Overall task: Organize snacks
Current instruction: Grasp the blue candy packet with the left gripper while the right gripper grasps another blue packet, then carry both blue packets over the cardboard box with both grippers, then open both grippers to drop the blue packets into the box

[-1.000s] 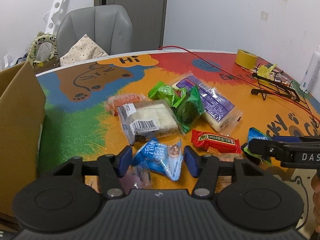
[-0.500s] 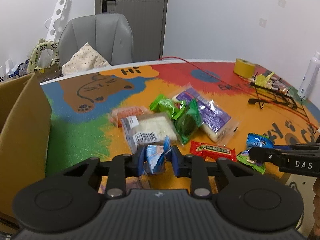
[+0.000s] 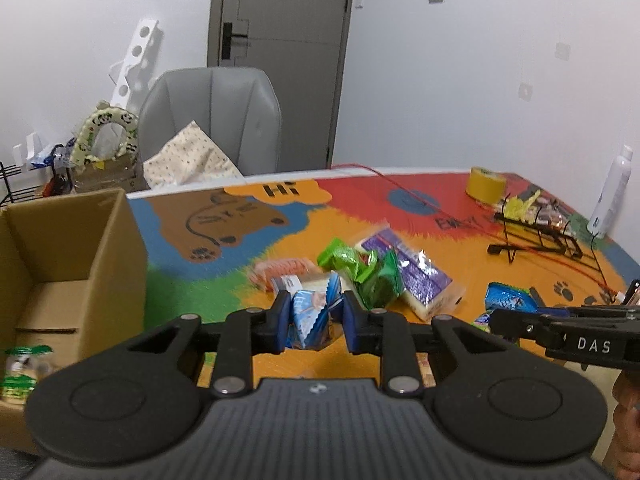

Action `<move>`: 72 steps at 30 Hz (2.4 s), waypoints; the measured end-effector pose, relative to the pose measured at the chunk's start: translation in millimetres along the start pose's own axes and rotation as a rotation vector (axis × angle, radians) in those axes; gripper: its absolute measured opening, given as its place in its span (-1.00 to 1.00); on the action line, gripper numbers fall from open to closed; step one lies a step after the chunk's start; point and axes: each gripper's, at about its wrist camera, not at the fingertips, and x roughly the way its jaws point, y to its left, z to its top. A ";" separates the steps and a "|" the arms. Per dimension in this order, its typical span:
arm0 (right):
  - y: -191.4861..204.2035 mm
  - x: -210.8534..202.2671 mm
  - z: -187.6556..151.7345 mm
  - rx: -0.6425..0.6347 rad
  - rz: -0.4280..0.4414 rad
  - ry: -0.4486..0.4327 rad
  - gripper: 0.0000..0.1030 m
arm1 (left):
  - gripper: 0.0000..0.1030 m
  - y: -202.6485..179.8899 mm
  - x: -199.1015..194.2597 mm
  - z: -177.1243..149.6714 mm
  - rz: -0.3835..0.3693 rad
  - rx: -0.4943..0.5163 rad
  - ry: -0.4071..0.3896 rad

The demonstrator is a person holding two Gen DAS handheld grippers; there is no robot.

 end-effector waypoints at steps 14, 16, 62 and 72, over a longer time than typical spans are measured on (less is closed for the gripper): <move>47.3 -18.9 12.9 -0.079 0.055 -0.055 -0.43 | -0.50 24.9 -53.0 7.7 0.034 -0.043 -0.100; 55.0 -19.8 13.9 -0.096 0.060 -0.061 -0.43 | -0.50 30.6 -59.7 7.2 0.042 -0.050 -0.109; 190.4 20.4 31.7 -0.267 0.239 -0.035 -0.43 | -0.40 155.3 -87.0 -8.4 0.157 -0.288 -0.108; 231.9 26.6 31.3 -0.320 0.296 -0.024 -0.43 | -0.05 179.8 -106.3 -13.3 0.219 -0.333 -0.147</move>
